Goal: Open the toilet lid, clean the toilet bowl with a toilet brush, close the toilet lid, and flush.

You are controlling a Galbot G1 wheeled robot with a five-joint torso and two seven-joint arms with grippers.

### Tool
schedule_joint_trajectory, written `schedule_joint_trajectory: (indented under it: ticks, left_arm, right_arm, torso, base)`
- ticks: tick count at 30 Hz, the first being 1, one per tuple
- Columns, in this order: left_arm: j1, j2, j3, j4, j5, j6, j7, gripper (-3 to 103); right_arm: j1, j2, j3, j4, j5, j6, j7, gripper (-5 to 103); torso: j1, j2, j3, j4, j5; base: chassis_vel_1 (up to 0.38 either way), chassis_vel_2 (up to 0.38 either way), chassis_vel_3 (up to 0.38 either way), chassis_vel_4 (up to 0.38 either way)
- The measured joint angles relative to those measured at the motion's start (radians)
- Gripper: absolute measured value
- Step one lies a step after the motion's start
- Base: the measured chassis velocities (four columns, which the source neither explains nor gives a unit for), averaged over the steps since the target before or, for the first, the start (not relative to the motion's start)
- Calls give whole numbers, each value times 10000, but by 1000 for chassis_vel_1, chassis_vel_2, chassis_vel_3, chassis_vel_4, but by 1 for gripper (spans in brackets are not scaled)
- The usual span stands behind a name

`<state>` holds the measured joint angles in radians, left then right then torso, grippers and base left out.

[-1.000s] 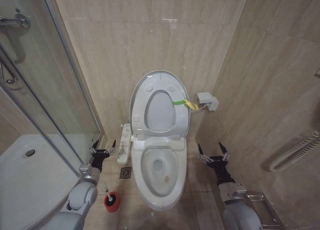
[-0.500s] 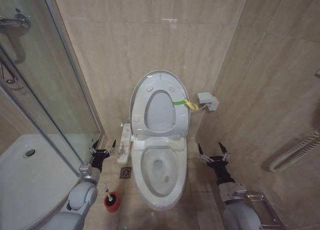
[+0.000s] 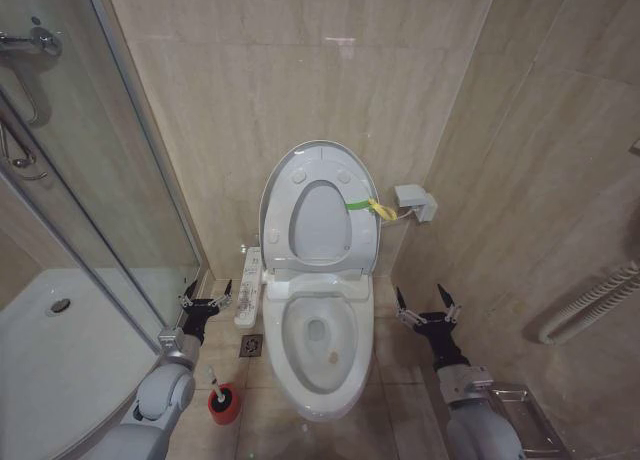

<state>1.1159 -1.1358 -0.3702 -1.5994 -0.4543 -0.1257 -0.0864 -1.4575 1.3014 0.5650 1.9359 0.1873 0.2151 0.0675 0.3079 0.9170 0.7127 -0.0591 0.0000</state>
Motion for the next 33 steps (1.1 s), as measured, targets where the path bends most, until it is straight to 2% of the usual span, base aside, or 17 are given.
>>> schedule_joint_trajectory:
  ticks: [33]
  left_arm:
    - [0,0,0,0,0,0,0,100]
  right_arm:
    - [0,0,0,0,0,0,0,100]
  torso:
    - [0,0,0,0,0]
  base:
    - [0,0,0,0]
